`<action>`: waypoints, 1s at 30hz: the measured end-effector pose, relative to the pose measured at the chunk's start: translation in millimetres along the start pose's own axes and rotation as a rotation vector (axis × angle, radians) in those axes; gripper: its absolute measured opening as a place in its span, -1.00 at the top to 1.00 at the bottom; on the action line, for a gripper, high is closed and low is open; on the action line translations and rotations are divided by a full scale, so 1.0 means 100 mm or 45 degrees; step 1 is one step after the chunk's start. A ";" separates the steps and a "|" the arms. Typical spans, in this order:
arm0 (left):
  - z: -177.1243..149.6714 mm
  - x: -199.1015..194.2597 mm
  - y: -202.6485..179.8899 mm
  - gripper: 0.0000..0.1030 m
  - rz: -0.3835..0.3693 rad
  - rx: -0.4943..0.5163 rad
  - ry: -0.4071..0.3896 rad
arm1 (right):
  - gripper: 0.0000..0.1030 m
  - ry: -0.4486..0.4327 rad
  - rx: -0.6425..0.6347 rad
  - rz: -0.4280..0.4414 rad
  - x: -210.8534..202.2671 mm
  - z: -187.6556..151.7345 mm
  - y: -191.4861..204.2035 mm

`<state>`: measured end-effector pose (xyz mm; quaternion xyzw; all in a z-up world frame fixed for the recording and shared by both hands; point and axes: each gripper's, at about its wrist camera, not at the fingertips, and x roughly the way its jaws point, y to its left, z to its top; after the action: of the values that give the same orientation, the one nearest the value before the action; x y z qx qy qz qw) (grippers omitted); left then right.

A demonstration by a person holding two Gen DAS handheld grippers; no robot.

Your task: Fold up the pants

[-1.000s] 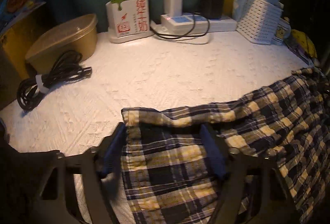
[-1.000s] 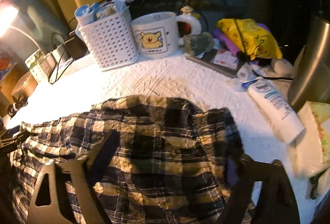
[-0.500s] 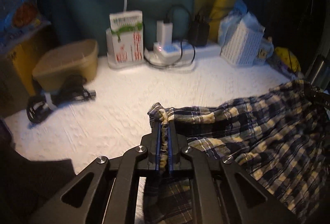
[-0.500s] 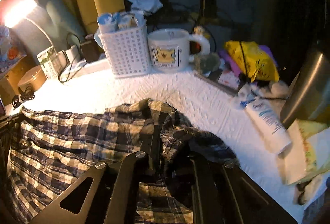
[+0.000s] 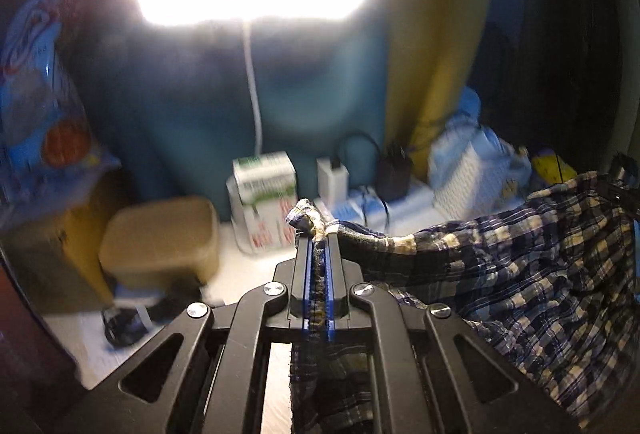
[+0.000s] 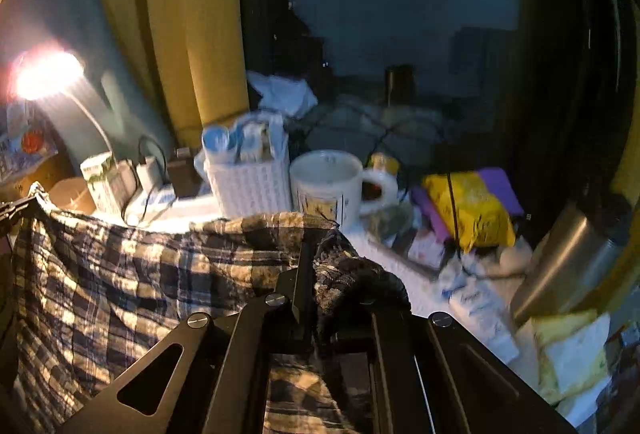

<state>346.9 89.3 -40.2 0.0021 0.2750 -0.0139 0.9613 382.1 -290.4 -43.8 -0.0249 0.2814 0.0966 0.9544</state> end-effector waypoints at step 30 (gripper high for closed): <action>0.03 1.37 0.11 0.09 0.110 -0.047 0.193 | 0.91 0.177 0.140 -0.006 1.32 0.05 -0.32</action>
<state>465.2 97.1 -110.6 -0.0026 0.3468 0.0328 0.9374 499.9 -299.2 -111.9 0.0201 0.3520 0.0768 0.9326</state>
